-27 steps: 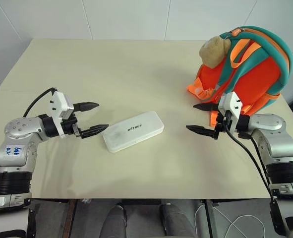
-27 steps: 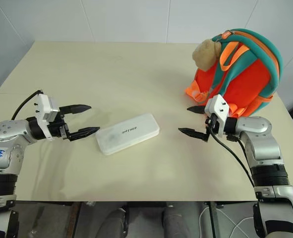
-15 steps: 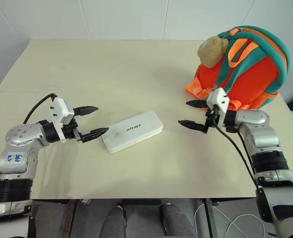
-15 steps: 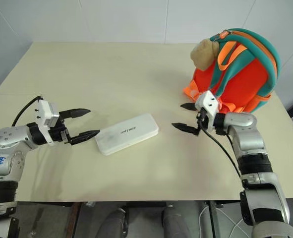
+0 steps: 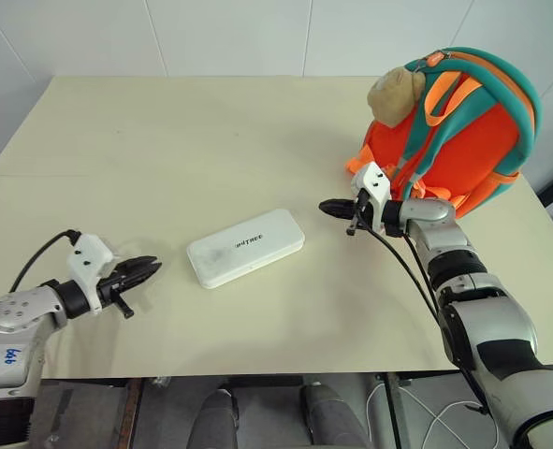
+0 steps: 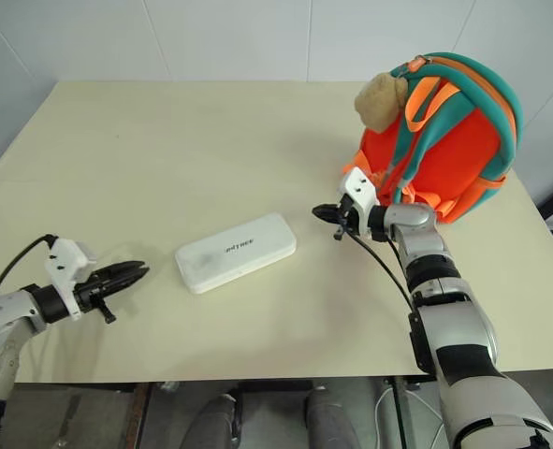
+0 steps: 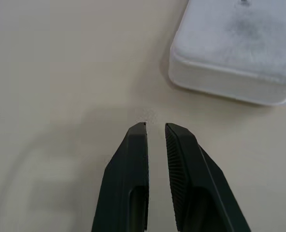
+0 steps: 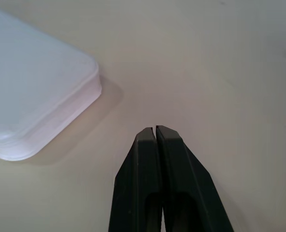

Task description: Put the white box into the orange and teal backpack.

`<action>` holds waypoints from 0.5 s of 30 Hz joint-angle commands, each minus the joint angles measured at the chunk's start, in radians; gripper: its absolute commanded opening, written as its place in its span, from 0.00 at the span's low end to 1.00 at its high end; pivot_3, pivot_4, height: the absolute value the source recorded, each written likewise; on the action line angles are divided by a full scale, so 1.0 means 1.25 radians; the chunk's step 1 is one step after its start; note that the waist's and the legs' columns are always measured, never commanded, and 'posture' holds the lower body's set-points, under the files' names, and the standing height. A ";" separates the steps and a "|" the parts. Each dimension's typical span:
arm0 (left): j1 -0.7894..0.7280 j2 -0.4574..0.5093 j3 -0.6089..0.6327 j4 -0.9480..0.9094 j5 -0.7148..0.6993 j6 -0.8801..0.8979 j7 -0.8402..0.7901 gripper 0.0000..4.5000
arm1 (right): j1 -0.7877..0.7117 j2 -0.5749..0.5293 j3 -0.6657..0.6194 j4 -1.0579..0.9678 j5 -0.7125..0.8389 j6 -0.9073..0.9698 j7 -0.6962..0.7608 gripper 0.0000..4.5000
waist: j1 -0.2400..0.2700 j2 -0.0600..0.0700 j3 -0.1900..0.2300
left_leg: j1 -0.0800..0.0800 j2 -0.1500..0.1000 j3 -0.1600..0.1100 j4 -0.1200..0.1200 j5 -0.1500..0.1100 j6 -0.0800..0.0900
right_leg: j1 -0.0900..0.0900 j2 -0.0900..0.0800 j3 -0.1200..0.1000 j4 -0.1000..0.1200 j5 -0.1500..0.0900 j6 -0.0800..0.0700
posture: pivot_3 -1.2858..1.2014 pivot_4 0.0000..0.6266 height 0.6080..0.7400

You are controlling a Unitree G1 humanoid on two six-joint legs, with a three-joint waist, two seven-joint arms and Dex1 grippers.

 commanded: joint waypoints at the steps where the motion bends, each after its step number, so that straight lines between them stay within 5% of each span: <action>1: -0.019 -0.014 -0.048 -0.046 0.020 0.016 0.016 0.16 | -0.010 0.022 -0.009 0.025 -0.013 -0.031 -0.016 0.00 | 0.000 0.000 0.000 | 0.000 0.000 0.000 0.000 0.000 0.000 | 0.000 0.000 0.000 0.000 0.000 0.000 | 0.52 0.24 1.00; 15: -0.098 -0.062 -0.088 -0.057 0.001 0.056 0.016 0.16 | 0.150 0.041 -0.018 -0.245 0.050 0.057 0.137 0.00 | 0.000 0.000 0.000 | 0.000 0.000 0.000 0.001 0.000 0.000 | 0.000 0.000 0.000 0.001 0.000 0.000 | 0.52 0.24 1.00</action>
